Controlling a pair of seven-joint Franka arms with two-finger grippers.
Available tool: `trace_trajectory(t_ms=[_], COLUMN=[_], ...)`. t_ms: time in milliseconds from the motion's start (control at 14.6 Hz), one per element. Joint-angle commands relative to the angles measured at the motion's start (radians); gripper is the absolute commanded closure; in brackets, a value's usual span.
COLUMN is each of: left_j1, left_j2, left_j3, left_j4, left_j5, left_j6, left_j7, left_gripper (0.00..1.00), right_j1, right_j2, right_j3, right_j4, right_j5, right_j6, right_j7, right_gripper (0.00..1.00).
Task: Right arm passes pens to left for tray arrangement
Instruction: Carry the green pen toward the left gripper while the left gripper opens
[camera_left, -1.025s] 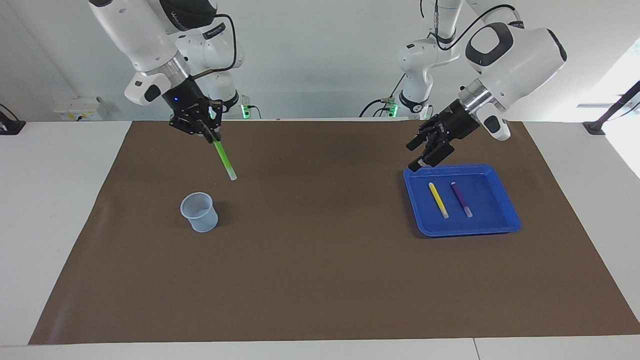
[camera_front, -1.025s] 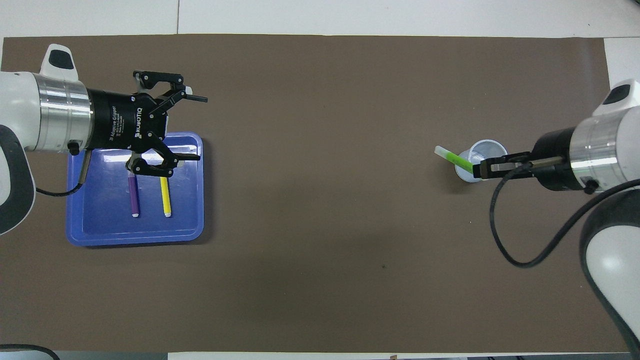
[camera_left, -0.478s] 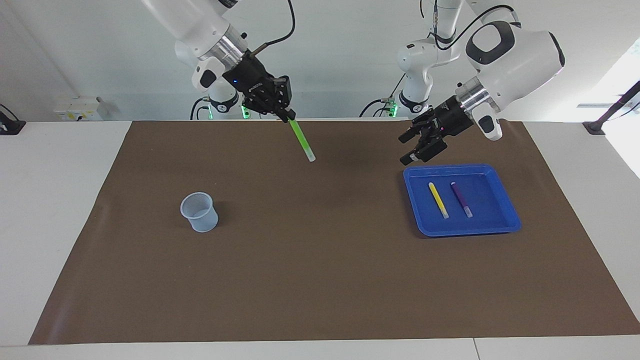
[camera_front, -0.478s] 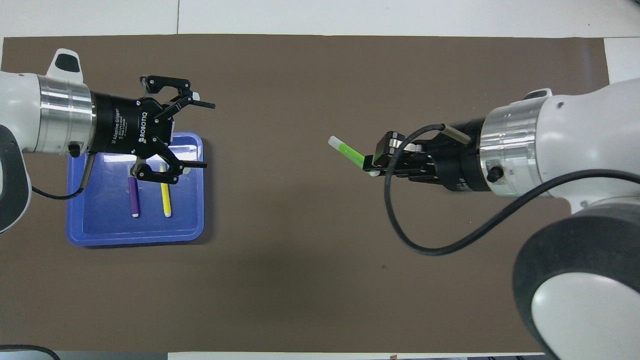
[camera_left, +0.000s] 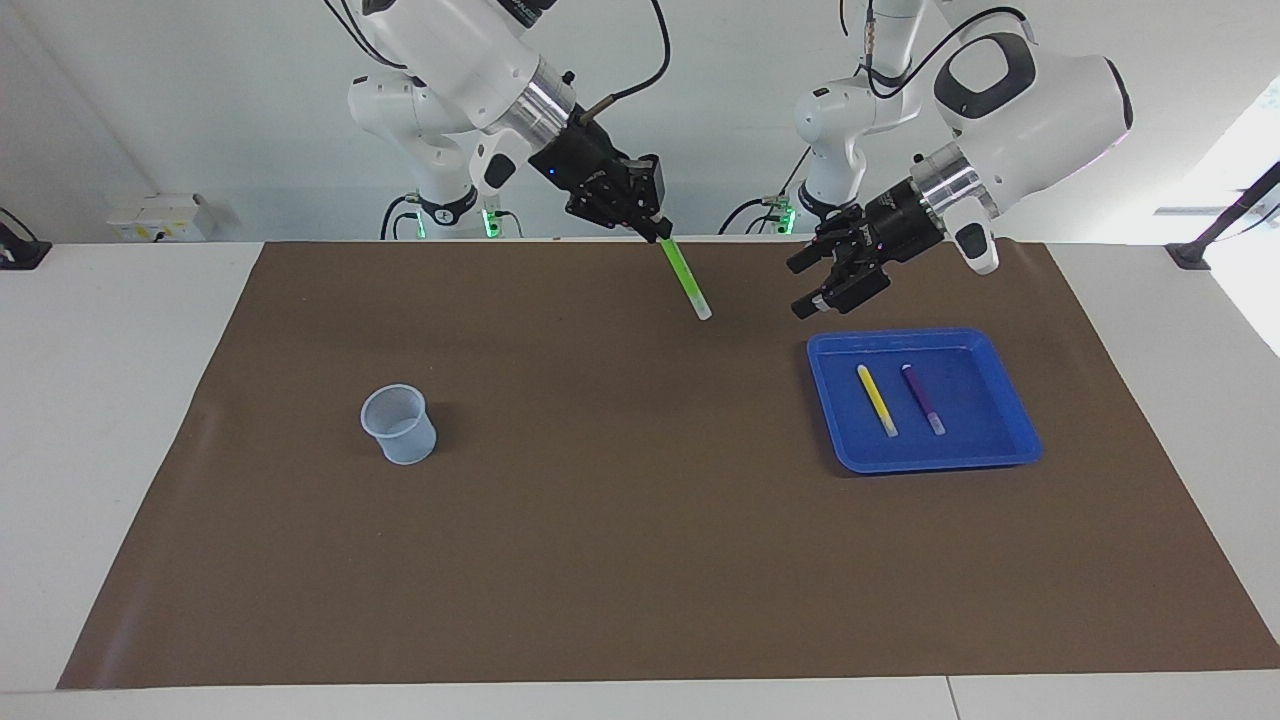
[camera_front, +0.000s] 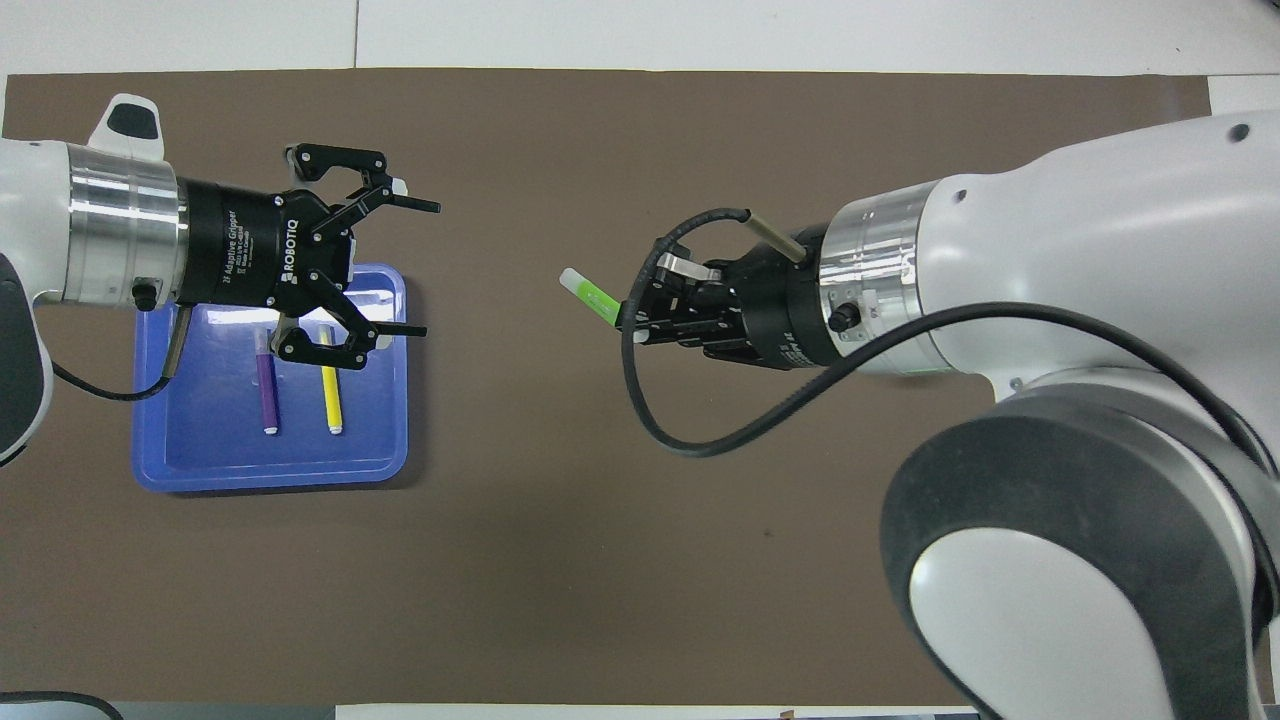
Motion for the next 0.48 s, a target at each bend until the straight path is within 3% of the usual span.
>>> trace_trajectory(t_ms=[0, 205, 410], left_j1=[-0.004, 0.008, 0.005], left_j2=[-0.003, -0.019, -0.022], left_j3=[0.002, 0.002, 0.002], left_j4=[-0.012, -0.040, -0.068], left_j5=[-0.076, -0.154, -0.159], left_j6=[-0.016, -0.019, -0.038], left_j7=[-0.015, -0.016, -0.010], left_gripper=[0.00, 0.00, 0.00], right_j1=[0.047, 0.064, 0.087], right_j2=[0.059, 0.060, 0.060], right_j3=[0.003, 0.003, 0.001], right_j4=[0.054, 0.054, 0.054], right_j5=[0.001, -0.003, -0.004], right_j6=[0.037, 0.046, 0.051], right_j7=[0.031, 0.044, 0.045], right_gripper=[1.00, 1.00, 1.00])
